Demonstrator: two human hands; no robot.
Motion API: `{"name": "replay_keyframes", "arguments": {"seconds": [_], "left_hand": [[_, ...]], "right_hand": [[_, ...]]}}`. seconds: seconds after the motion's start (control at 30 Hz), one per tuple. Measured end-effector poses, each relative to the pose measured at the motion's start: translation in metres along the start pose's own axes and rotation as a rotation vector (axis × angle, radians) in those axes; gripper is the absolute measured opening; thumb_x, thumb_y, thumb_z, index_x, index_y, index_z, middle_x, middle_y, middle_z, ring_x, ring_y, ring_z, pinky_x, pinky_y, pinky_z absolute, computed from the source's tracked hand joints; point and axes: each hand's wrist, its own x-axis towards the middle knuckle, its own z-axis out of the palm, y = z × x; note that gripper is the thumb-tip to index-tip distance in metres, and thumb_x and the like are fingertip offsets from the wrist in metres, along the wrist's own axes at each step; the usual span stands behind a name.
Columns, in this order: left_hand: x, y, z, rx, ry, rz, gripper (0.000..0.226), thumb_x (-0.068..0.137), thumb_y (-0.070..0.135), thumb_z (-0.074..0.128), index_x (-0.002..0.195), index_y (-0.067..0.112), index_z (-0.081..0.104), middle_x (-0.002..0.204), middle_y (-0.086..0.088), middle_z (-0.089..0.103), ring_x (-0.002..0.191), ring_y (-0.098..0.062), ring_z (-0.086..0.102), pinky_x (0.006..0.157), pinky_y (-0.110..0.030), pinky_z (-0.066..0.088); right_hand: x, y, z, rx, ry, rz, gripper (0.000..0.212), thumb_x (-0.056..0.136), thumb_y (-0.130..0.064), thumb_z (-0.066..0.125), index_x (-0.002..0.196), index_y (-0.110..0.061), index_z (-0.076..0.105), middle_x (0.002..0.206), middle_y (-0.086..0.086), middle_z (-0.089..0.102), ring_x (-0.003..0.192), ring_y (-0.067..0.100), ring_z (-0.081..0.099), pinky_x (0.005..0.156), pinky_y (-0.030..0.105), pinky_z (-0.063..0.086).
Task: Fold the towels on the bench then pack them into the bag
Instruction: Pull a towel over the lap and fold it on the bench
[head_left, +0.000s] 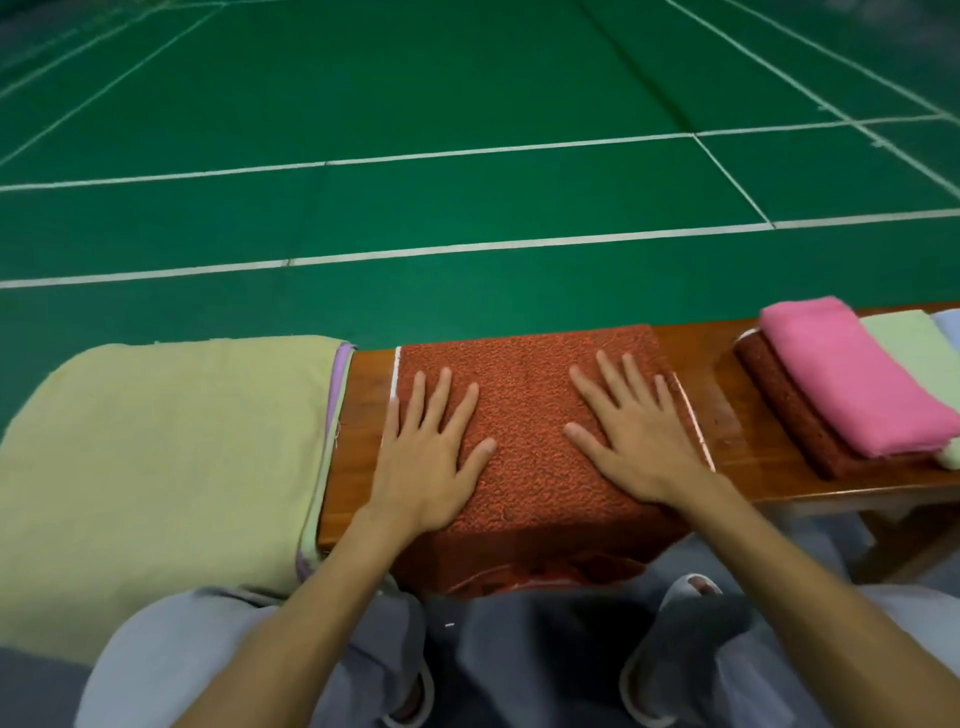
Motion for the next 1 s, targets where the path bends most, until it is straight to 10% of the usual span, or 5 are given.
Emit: {"name": "replay_keyframes", "arguments": {"seconds": [0.2,0.33,0.63,0.8,1.0], "left_hand": [[0.003,-0.02,0.005,-0.032,-0.087,-0.196,0.08,0.096,0.069,0.003,0.165,0.027,0.006,0.173,-0.001,-0.003,0.159,-0.023,-0.01,0.128,-0.053,0.004],[0.002,-0.012,-0.008,-0.099,-0.026,-0.318,0.079,0.1,0.062,0.022,0.161,0.011,0.025,0.169,-0.014,0.02,0.156,-0.033,0.016,0.126,-0.052,0.017],[0.003,-0.025,-0.053,-0.296,-0.214,-0.595,0.029,0.092,0.034,0.073,0.079,0.013,0.058,0.095,-0.013,0.067,0.098,-0.034,0.065,0.073,-0.033,0.042],[0.006,-0.034,-0.073,-0.925,-0.159,-0.662,0.01,0.099,0.01,0.065,0.092,0.003,0.062,0.084,-0.011,0.07,0.081,-0.025,0.067,0.062,-0.024,0.051],[-0.004,-0.067,-0.114,-1.443,-0.149,-0.371,0.051,0.085,0.012,0.077,0.132,0.023,0.063,0.092,-0.009,0.076,0.073,-0.012,0.069,0.067,-0.022,0.055]], "right_hand": [[0.001,0.031,0.005,-0.056,-0.008,0.155,0.08,0.093,-0.07,-0.002,0.163,-0.034,0.003,0.171,-0.002,-0.005,0.158,0.026,-0.005,0.125,0.055,0.004],[-0.008,0.037,-0.006,-0.023,0.193,0.427,0.07,0.099,-0.057,0.037,0.148,-0.007,0.043,0.156,0.02,0.04,0.142,0.039,0.036,0.114,0.053,0.035],[-0.007,0.037,-0.052,0.285,-0.098,0.561,0.034,0.09,-0.039,0.074,0.074,-0.014,0.059,0.079,0.007,0.065,0.086,0.032,0.065,0.076,0.039,0.051],[-0.018,0.039,-0.075,1.119,-0.006,0.349,0.016,0.095,0.002,0.063,0.102,-0.009,0.054,0.057,-0.001,0.064,0.055,0.007,0.062,0.052,0.022,0.05],[-0.035,0.043,-0.108,1.371,-0.029,0.069,0.078,0.082,0.01,0.064,0.149,-0.026,0.046,0.095,0.013,0.076,0.078,0.015,0.071,0.073,0.025,0.062]]}}
